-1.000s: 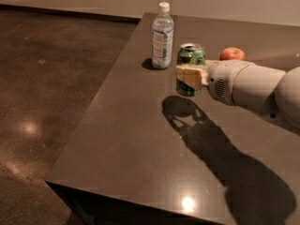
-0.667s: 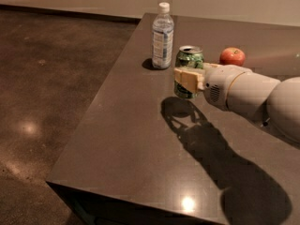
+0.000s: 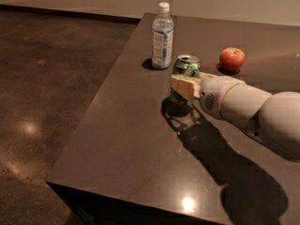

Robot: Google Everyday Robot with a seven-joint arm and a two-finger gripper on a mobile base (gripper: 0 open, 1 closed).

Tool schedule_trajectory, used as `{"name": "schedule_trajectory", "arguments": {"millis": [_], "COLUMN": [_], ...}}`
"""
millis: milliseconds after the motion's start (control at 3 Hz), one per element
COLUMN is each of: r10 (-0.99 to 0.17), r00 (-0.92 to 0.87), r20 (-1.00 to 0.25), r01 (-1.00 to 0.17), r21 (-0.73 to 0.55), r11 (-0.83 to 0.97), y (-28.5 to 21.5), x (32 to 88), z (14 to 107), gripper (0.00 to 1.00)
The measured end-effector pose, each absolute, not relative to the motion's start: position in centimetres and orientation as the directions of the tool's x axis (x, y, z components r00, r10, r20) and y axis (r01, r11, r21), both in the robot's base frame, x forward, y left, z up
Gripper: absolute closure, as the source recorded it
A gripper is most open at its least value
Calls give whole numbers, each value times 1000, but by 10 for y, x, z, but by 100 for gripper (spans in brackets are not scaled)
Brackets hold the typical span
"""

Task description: Place green can upright

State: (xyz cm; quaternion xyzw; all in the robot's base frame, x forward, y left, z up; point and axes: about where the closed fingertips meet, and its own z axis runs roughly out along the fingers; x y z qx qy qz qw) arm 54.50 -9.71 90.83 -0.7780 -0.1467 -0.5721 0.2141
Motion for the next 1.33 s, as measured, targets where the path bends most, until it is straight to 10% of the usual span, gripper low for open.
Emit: {"name": "schedule_trajectory", "arguments": {"millis": [667, 1333], "r10": [-18, -19], "r00": [226, 177], "r20": [974, 984], "r01": [402, 344], "r21": [-110, -80], "r11": [-909, -935], "y": [-85, -85], "x": [539, 538], "z": [896, 898], "gripper": [32, 0]}}
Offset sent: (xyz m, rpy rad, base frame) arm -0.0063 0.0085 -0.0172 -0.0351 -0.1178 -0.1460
